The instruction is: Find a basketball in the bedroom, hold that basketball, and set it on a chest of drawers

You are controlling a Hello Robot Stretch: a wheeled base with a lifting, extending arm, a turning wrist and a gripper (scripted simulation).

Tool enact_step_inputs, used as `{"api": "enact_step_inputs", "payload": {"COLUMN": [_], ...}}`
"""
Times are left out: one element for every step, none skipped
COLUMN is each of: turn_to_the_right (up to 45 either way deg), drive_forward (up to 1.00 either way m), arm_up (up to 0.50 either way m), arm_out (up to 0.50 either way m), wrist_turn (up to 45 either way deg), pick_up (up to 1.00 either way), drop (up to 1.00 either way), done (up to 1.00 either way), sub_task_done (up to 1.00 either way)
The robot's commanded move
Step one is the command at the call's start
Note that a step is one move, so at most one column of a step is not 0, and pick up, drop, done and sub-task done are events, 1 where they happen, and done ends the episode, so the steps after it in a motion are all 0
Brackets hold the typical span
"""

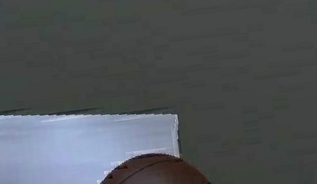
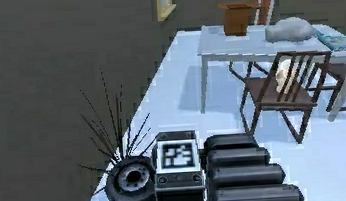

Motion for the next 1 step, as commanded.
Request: {"api": "enact_step_inputs", "payload": {"turn_to_the_right": [0.0], "drive_forward": [0.0], "arm_up": [0.0], "arm_out": [0.0], "wrist_turn": [0.0], "pick_up": [0.0], "drop": [0.0], "done": [1.0], "sub_task_done": [0.0]}}
